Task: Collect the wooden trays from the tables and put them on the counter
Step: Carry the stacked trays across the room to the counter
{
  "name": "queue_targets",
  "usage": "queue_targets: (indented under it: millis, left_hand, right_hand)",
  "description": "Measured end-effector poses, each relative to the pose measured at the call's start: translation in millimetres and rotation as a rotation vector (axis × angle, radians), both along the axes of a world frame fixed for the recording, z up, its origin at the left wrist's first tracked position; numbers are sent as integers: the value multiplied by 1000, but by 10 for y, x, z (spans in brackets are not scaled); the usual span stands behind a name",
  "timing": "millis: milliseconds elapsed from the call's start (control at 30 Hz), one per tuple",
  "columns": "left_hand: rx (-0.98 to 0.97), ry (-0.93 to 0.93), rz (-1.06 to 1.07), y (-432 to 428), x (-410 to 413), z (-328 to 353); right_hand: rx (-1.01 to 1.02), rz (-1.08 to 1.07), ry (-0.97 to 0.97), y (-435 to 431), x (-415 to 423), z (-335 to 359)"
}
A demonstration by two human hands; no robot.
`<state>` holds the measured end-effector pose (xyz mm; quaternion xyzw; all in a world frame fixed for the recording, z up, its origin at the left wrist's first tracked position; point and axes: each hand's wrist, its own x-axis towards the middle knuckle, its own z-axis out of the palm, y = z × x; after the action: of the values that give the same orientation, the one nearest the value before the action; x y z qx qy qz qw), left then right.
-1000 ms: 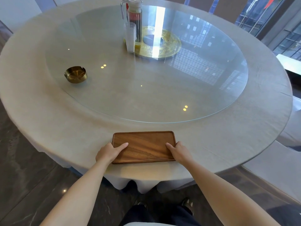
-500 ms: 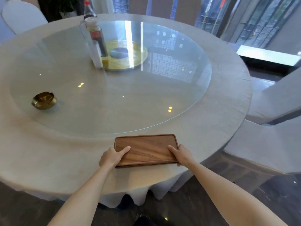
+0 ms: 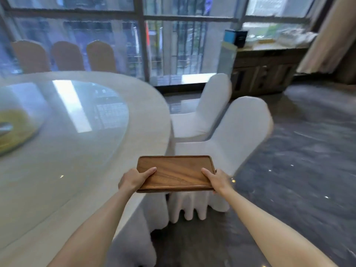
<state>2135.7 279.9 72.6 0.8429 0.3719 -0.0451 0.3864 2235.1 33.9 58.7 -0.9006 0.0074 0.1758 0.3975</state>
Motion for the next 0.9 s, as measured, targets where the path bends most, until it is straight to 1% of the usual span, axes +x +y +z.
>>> queue_targets:
  millis: [267, 433, 600, 667, 767, 900]
  left_hand:
    - [-130, -127, -286, -1854, 1663, 377]
    - [-117, -168, -408, -2770, 2627, 620]
    - [-124, -213, -501, -3450, 3649, 679]
    - [-108, -221, -539, -3675, 4090, 662]
    - [-125, -220, -585, -3980, 4842, 655]
    - [-97, -216, -613, -4292, 5979, 729]
  right_hand:
    - [27, -337, -96, -2023, 889, 516]
    - [46, -500, -165, -2956, 1460, 767]
    - [97, -610, -202, -3610, 2173, 795]
    - [85, -640, -208, -3818, 2554, 756]
    - [81, -654, -207, -4097, 3211, 764]
    - [49, -670, -210, -4411, 4261, 871]
